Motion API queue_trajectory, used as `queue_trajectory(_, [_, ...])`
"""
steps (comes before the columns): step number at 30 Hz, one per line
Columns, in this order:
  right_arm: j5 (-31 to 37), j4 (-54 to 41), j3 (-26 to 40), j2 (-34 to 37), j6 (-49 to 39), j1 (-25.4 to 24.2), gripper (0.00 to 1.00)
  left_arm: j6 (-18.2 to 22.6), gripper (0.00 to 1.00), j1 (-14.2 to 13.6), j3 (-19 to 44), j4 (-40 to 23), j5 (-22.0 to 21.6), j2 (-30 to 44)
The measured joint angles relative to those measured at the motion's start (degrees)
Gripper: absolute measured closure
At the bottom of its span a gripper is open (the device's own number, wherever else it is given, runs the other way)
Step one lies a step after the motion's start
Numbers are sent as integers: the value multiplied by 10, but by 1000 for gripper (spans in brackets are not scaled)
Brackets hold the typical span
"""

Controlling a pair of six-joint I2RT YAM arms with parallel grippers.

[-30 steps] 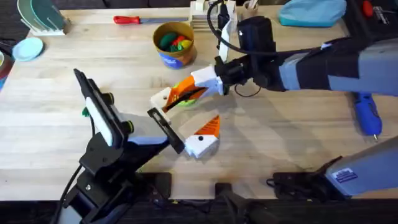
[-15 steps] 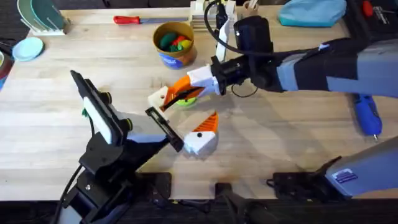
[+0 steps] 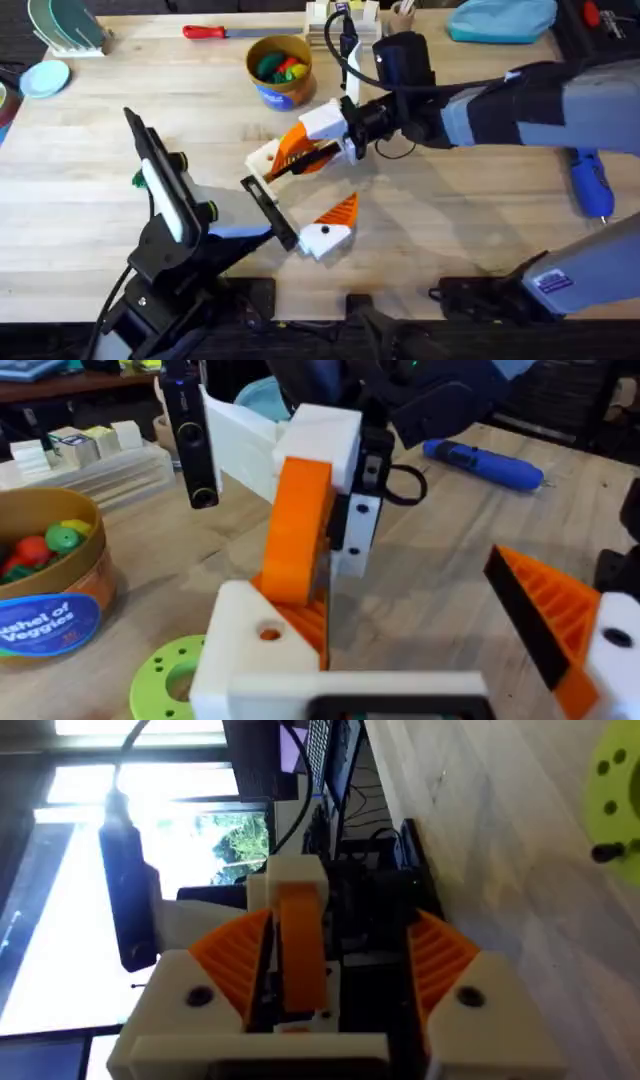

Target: Pick up the gripper from the table and insert it into the empty holder that is missing its gripper. Then pick up a screw, insert it into the mounting hole, and use the screwdriver to tighten it. Finally, clean up the table by picking up the vegetable and placing it into the bucket.

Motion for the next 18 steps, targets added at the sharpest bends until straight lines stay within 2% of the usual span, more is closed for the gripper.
queue_trajectory(8, [-13, 15, 0, 0, 2, -31, 277, 1, 8, -5, 0, 1, 27, 0])
queue_trajectory(14, [-15, 28, 0, 0, 7, -40, 173, 1, 8, -5, 0, 1, 30, 0])
queue_trajectory(18, [-9, 28, 0, 0, -1, -47, 150, 1, 8, -5, 0, 1, 31, 0])
